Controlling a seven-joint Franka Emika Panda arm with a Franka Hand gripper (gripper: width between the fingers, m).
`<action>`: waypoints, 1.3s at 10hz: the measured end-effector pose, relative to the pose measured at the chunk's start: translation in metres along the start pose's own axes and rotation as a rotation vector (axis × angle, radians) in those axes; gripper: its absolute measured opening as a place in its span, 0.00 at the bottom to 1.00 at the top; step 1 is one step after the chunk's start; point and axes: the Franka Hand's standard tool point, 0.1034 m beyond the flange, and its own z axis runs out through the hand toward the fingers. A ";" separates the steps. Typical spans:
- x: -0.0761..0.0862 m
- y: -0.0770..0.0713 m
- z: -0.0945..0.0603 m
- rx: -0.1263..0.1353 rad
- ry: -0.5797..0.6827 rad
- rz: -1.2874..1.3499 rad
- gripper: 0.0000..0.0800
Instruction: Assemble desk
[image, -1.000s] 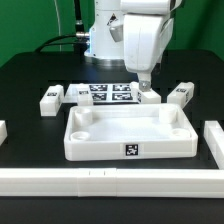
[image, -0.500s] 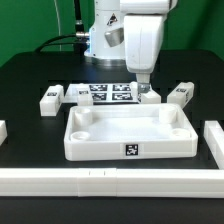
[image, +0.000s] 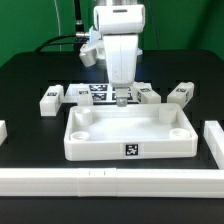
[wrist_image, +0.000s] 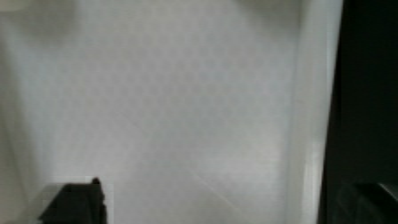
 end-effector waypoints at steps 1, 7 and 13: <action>0.002 -0.004 0.010 0.021 0.001 0.057 0.81; 0.001 -0.018 0.036 0.093 -0.003 0.132 0.78; 0.002 -0.020 0.037 0.095 -0.003 0.142 0.07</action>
Offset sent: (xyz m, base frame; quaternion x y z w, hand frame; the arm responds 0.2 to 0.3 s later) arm -0.0098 -0.0039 -0.0242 0.0225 -0.0237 0.0191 0.9993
